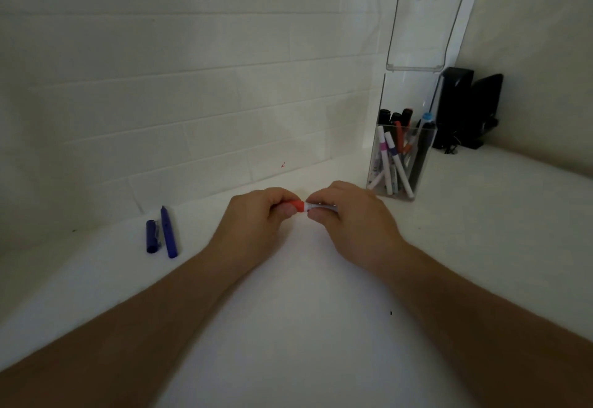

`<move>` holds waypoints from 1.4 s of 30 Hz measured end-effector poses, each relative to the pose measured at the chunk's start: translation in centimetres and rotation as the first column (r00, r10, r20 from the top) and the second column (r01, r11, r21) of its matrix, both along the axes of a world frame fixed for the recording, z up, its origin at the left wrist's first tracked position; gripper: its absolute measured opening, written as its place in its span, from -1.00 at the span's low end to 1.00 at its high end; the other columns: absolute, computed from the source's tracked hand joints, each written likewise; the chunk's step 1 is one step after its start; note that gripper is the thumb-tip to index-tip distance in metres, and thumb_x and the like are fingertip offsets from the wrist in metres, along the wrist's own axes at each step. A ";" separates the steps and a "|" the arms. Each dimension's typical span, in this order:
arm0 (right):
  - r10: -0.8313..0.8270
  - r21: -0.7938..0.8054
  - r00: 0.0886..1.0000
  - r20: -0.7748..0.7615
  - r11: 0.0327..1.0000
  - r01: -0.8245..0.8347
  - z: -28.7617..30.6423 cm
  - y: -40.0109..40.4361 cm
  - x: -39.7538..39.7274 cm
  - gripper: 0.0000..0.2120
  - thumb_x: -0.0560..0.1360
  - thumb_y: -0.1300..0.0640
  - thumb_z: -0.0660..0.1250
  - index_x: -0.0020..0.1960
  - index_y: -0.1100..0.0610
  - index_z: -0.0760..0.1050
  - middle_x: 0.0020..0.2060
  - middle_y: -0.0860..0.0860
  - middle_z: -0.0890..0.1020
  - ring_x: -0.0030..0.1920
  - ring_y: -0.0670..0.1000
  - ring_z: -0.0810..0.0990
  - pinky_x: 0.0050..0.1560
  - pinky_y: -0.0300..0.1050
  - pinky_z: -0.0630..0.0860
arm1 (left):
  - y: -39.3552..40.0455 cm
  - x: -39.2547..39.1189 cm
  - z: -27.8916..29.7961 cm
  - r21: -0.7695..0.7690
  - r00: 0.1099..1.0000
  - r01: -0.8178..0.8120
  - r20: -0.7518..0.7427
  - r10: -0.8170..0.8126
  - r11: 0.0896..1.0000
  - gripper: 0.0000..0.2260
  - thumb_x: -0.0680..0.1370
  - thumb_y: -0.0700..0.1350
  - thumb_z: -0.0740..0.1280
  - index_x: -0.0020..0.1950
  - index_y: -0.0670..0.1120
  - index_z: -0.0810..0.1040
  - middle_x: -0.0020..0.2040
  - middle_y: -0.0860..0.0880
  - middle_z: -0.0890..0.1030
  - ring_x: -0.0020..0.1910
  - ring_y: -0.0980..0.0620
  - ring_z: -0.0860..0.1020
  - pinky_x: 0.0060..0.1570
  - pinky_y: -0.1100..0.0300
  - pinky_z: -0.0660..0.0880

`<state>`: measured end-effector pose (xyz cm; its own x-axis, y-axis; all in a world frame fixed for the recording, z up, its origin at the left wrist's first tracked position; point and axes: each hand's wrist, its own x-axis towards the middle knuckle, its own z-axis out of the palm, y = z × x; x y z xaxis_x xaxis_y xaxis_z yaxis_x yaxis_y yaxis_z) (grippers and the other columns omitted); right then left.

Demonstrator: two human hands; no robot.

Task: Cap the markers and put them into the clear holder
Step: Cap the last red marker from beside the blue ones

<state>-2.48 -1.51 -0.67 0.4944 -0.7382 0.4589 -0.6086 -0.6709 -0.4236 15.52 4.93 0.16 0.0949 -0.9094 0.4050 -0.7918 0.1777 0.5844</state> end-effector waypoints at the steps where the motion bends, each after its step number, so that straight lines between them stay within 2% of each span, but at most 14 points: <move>1: -0.003 0.024 1.000 0.018 1.000 0.002 0.0 0.0 0.0 -0.81 0.60 -0.07 0.32 0.15 -0.10 0.63 -0.13 -0.13 0.55 -0.09 -0.07 0.52 -0.06 -0.06 0.48 | 0.0 -0.1 0.1 -0.012 1.000 0.001 0.010 -0.001 1.000 -0.85 0.60 -0.08 0.35 0.07 0.08 0.70 -0.04 0.19 0.70 -0.05 0.24 0.58 -0.05 0.51 0.36; 10: -0.007 0.212 0.999 0.041 0.977 -0.002 0.3 0.0 -0.5 -0.82 0.59 -0.11 0.31 0.17 -0.16 0.59 0.00 -0.20 0.62 0.00 -0.13 0.56 0.11 -0.05 0.53 | -0.1 -0.6 0.1 -0.036 0.986 0.031 0.164 -0.025 0.999 -0.84 0.60 -0.07 0.34 0.13 0.08 0.67 -0.01 0.15 0.69 -0.03 0.18 0.57 -0.04 0.51 0.32; 14: -0.035 0.005 0.991 -0.128 0.999 0.036 1.5 0.7 -0.5 -0.70 0.62 -0.12 0.26 0.34 -0.26 0.44 0.08 -0.20 0.64 0.11 -0.03 0.54 0.21 0.11 0.42 | 0.2 -1.0 -0.2 -0.082 1.000 -0.008 0.005 0.009 0.997 -0.89 0.55 0.01 0.41 0.05 0.12 0.54 -0.18 0.23 0.64 -0.17 0.28 0.59 -0.13 0.45 0.45; 17: -0.081 -0.209 0.953 -0.294 0.978 0.018 1.9 1.6 -0.3 -0.69 0.65 -0.12 0.18 0.38 -0.31 0.31 0.05 -0.18 0.65 0.08 0.01 0.46 0.17 0.13 0.34 | 0.2 -0.7 -0.1 -0.125 0.991 -0.048 -0.133 0.031 0.991 -0.82 0.52 0.05 0.44 -0.08 0.09 0.45 -0.27 0.14 0.64 -0.25 0.18 0.59 -0.22 0.31 0.47; 20: -0.010 -0.156 0.964 -0.267 0.987 -0.033 2.1 1.9 -0.1 -0.82 0.67 -0.03 0.15 0.25 -0.22 0.40 0.01 -0.14 0.65 -0.04 0.00 0.39 0.07 0.13 0.42 | 0.3 -0.4 0.0 -0.117 0.982 -0.022 -0.190 -0.001 0.993 -0.89 0.56 0.08 0.39 -0.04 0.11 0.49 -0.25 0.19 0.64 -0.25 0.18 0.59 -0.25 0.35 0.46; 22: -0.001 -0.056 0.970 -0.244 0.998 -0.013 2.4 1.7 -0.1 -0.80 0.68 0.05 0.15 0.24 -0.16 0.44 0.00 -0.11 0.64 -0.04 -0.02 0.39 0.05 0.09 0.45 | 0.4 -0.5 -0.1 -0.113 0.981 0.020 -0.188 -0.041 0.993 -0.91 0.59 0.07 0.34 0.05 0.14 0.49 -0.18 0.20 0.67 -0.20 0.17 0.62 -0.16 0.24 0.52; 24: -0.012 0.056 0.988 -0.152 0.998 0.021 3.3 1.1 -0.5 -0.75 0.69 0.10 0.15 0.29 -0.15 0.44 -0.04 -0.08 0.61 -0.05 -0.05 0.46 -0.05 -0.05 0.46 | 0.6 -0.6 -0.1 -0.137 0.975 0.043 -0.211 -0.071 0.990 -0.87 0.60 0.04 0.33 0.14 0.14 0.46 -0.14 0.16 0.67 -0.18 0.16 0.61 -0.12 0.24 0.51; 27: -0.048 0.144 0.988 0.144 0.989 0.027 6.7 0.0 -1.5 -0.77 0.69 0.09 0.16 0.31 -0.10 0.43 -0.08 -0.10 0.60 -0.23 -0.18 0.49 -0.21 -0.18 0.47 | 0.7 -0.8 -0.1 -0.159 0.972 0.084 -0.205 -0.116 0.984 -0.80 0.61 -0.01 0.33 0.19 0.18 0.42 -0.13 0.12 0.64 -0.15 0.13 0.56 -0.15 0.37 0.44; 29: -0.102 0.105 0.940 0.325 0.992 0.072 10.3 -0.9 -2.3 -0.79 0.67 0.09 0.21 0.30 -0.06 0.41 -0.05 -0.11 0.58 -0.25 -0.15 0.52 -0.21 -0.12 0.55 | 0.5 -0.9 -0.4 -0.145 0.976 0.120 -0.166 -0.143 0.982 -0.79 0.61 0.00 0.33 0.19 0.21 0.41 -0.12 0.14 0.63 -0.14 0.13 0.55 -0.15 0.38 0.42; 32: -0.147 -0.053 0.883 0.445 0.980 0.190 15.6 -2.3 -3.9 -0.78 0.66 0.14 0.25 0.29 0.01 0.40 -0.04 -0.18 0.54 -0.17 -0.16 0.58 -0.16 -0.26 0.53 | 0.1 -1.0 -0.8 -0.128 0.979 0.153 -0.114 -0.168 0.980 -0.79 0.60 0.05 0.31 0.20 0.23 0.40 -0.10 0.17 0.61 -0.14 0.13 0.55 -0.10 0.27 0.47; 36: -0.228 -0.230 0.927 0.297 0.925 0.301 17.1 -5.2 -6.0 -0.80 0.65 0.16 0.25 0.27 0.05 0.40 -0.05 -0.08 0.60 -0.17 -0.13 0.59 -0.14 -0.20 0.58 | -0.1 -1.0 -1.1 -0.120 0.980 0.184 -0.055 -0.192 0.976 -0.82 0.60 0.10 0.26 0.19 0.24 0.41 -0.10 0.18 0.59 -0.12 0.16 0.55 -0.05 0.17 0.50; 38: -0.262 -0.206 0.945 0.196 0.931 0.301 15.8 -6.5 -6.7 -0.72 0.65 0.17 0.27 0.34 0.04 0.35 0.08 -0.01 0.61 -0.09 -0.04 0.62 -0.14 -0.21 0.54 | -0.1 -1.0 -1.1 -0.120 0.980 0.185 -0.044 -0.192 0.975 -0.83 0.60 0.11 0.26 0.19 0.23 0.42 -0.10 0.18 0.59 -0.10 0.18 0.54 -0.04 0.16 0.50; 40: -0.261 -0.164 0.954 0.148 0.945 0.284 14.3 -7.1 -7.0 -0.59 0.63 0.19 0.29 0.42 -0.02 0.26 0.05 0.00 0.61 -0.12 -0.02 0.64 -0.18 -0.21 0.55 | -0.1 -1.1 -1.1 -0.107 0.981 0.187 -0.033 -0.191 0.977 -0.83 0.60 0.12 0.25 0.19 0.23 0.43 -0.10 0.19 0.59 -0.08 0.20 0.52 -0.03 0.15 0.50; 42: -0.295 -0.147 0.953 0.075 0.942 0.303 12.6 -7.5 -7.0 -0.55 0.63 0.16 0.29 0.44 -0.06 0.22 0.01 0.02 0.61 -0.08 0.01 0.64 -0.10 -0.07 0.61 | 0.0 -1.2 -1.1 -0.088 0.982 0.186 -0.017 -0.189 0.979 -0.84 0.60 0.12 0.26 0.18 0.23 0.45 -0.10 0.20 0.59 -0.05 0.22 0.51 -0.02 0.16 0.49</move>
<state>-9.52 -8.98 11.89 0.2347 -0.7663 0.5981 -0.7716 -0.5211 -0.3648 14.36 4.92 -0.98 -0.0629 -0.8742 0.4815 -0.7251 0.3716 0.5798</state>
